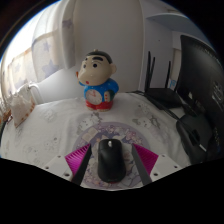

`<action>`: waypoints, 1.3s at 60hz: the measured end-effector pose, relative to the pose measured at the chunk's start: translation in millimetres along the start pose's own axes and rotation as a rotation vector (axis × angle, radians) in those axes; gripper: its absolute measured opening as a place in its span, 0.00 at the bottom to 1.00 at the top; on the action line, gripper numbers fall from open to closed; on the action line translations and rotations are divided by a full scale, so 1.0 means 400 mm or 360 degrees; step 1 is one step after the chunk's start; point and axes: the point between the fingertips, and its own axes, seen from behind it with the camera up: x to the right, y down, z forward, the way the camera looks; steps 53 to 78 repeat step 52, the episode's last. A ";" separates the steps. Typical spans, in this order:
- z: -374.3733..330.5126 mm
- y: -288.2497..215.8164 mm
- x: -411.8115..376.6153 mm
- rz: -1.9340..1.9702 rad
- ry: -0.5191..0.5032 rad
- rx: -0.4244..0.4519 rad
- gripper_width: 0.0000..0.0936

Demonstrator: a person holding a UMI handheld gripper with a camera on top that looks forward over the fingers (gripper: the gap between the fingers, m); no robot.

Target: Arrange mouse

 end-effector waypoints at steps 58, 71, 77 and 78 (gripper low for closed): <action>-0.707 0.070 -0.063 -0.0008 -0.0115 -0.0131 0.91; -0.707 0.070 -0.063 -0.0008 -0.0115 -0.0131 0.91; -0.707 0.070 -0.063 -0.0008 -0.0115 -0.0131 0.91; -0.707 0.070 -0.063 -0.0008 -0.0115 -0.0131 0.91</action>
